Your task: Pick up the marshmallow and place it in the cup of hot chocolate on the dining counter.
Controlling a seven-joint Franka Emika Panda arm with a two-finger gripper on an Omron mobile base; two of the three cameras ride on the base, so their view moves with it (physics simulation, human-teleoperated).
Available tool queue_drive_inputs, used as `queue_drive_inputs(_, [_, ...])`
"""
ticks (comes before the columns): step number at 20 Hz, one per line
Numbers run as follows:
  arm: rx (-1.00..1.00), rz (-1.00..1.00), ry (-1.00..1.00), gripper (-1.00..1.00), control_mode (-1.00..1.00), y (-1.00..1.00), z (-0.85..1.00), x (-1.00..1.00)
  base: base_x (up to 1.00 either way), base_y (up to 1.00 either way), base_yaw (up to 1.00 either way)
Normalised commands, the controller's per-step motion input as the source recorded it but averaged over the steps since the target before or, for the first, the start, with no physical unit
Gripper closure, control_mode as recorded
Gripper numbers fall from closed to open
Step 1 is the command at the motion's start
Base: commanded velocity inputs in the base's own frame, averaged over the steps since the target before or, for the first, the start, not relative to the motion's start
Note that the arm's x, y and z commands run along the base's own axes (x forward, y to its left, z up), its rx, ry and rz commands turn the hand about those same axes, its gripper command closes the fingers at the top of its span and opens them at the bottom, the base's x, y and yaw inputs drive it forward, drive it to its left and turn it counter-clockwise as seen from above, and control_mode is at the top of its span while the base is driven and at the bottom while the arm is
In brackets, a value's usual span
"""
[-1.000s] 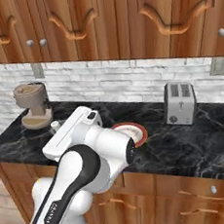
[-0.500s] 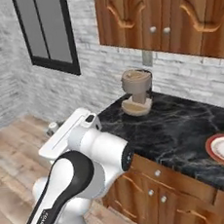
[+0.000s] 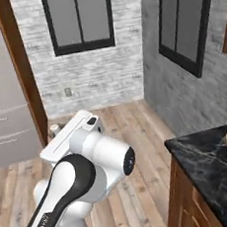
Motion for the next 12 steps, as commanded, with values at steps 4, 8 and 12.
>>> queue_drive_inputs(4, [0.0,0.0,0.0,1.0,1.0,0.0,0.0,0.0,0.0,0.0,1.0])
queue_drive_inputs(8, [0.0,0.0,0.0,1.0,1.0,0.0,0.0,0.0,0.0,0.0,1.0])
queue_drive_inputs(12, [0.0,0.0,0.0,1.0,1.0,0.0,0.0,0.0,0.0,0.0,1.0])
